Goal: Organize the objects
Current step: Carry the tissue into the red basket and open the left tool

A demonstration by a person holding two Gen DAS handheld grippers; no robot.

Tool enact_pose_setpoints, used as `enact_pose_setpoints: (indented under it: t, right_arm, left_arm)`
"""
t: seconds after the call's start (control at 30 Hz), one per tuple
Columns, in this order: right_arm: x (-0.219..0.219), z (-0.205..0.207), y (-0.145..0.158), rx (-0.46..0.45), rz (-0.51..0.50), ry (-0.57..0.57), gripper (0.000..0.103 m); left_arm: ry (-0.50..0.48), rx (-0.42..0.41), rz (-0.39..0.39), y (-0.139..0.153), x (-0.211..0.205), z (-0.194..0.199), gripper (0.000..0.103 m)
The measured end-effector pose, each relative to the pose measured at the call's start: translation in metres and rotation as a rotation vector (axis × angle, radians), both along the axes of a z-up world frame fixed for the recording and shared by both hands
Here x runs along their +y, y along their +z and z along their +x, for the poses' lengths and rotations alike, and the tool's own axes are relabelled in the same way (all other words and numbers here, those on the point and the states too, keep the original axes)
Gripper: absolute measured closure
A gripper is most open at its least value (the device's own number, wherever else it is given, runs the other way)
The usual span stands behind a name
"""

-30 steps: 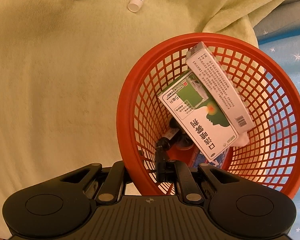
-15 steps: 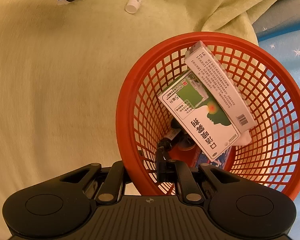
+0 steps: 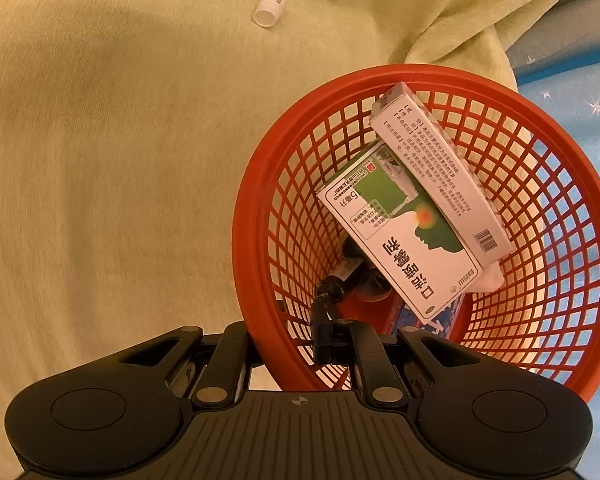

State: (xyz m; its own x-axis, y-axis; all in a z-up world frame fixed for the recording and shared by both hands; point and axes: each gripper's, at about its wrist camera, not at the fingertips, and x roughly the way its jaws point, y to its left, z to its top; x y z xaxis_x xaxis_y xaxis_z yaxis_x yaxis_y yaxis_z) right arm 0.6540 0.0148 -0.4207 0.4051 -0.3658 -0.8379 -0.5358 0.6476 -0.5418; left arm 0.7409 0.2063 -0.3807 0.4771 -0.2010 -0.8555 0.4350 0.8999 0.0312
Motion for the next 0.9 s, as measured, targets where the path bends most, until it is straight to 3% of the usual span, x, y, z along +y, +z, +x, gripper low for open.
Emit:
enact_pose_setpoints:
  t: [0.33, 0.47, 0.7, 0.73, 0.77, 0.8, 0.9]
  right_arm:
    - [-0.001, -0.005, 0.003, -0.008, 0.014, -0.008, 0.096]
    - [-0.004, -0.007, 0.004, -0.014, 0.019, -0.012, 0.096]
    - [-0.011, -0.011, 0.005, -0.024, 0.035, -0.022, 0.096]
    - [-0.012, -0.01, 0.005, -0.025, 0.037, -0.024, 0.096]
    - [-0.013, -0.01, 0.005, -0.027, 0.04, -0.026, 0.096]
    - [-0.014, -0.011, 0.006, -0.029, 0.043, -0.03, 0.096]
    - [-0.017, -0.012, 0.006, -0.033, 0.05, -0.04, 0.096]
  left_arm:
    - [-0.135, -0.058, -0.132, 0.069, -0.043, -0.004, 0.072]
    - [-0.214, -0.052, -0.209, 0.086, -0.068, 0.001, 0.072]
    - [-0.369, -0.04, -0.28, 0.1, -0.119, 0.011, 0.069]
    - [-0.39, -0.023, -0.307, 0.102, -0.124, 0.012, 0.061]
    - [-0.404, -0.011, -0.336, 0.103, -0.129, 0.014, 0.045]
    - [-0.408, -0.017, -0.357, 0.105, -0.133, 0.014, 0.041]
    - [-0.426, -0.038, -0.366, 0.111, -0.141, 0.014, 0.04]
